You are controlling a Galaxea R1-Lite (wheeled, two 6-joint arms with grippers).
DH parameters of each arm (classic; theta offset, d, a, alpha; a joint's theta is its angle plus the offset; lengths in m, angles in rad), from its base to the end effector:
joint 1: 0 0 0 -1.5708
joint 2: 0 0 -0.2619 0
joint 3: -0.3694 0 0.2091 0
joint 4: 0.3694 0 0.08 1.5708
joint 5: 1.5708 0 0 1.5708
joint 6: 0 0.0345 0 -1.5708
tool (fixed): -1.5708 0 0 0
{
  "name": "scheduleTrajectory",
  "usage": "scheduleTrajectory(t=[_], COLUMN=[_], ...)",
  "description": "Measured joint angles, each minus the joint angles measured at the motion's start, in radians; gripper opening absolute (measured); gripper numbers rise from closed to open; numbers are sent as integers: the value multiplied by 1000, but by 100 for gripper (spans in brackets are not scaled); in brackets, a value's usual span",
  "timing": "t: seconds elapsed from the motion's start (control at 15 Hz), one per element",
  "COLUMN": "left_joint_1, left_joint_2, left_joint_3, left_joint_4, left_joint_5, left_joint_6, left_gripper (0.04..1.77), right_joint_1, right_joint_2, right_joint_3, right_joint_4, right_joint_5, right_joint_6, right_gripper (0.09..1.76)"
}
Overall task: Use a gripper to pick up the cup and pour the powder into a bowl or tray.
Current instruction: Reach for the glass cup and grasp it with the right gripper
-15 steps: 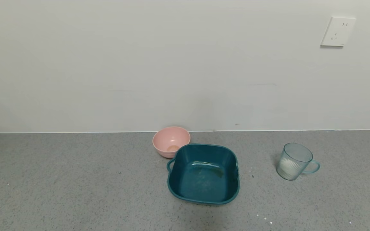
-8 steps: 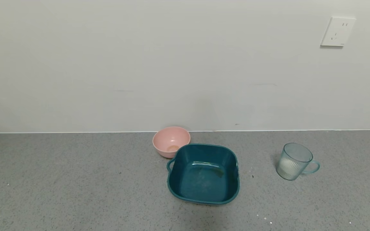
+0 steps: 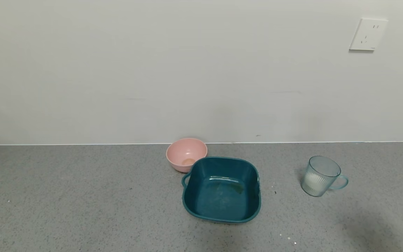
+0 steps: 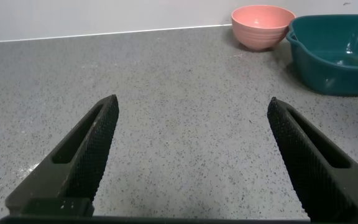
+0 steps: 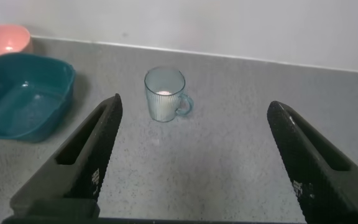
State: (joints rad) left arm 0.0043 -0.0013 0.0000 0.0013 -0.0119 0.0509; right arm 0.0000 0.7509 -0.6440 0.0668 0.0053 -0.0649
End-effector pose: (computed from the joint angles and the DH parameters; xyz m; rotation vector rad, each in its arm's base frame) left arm 0.0475 -0.0002 0.0754 0.0509 -0.0002 -0.0076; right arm 0.1232 0.0002 0.2132 -0.0643 0.1735 0.0109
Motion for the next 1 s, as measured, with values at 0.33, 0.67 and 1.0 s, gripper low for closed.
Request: scheduleTrajectory(t=[0.33,0.67,1.0], left_joint_1=[0,0,0], left_joint_2=[0,0,0], left_joint_3=[0,0,0], left_joint_4=[0,0,0], left_joint_5=[0,0,0], left_joint_6=[0,0,0], left_gripper=[172,172,172], right_joint_1=[23,199,353], right_joint_2=[420,709,863], right_joint_3=[-97,-112,-104], right_joint_4=[-89,-189,-201], right_joint_5=[-84,-257,-407], right_joint_6=[23,146,323], right_gripper=[170,170,170])
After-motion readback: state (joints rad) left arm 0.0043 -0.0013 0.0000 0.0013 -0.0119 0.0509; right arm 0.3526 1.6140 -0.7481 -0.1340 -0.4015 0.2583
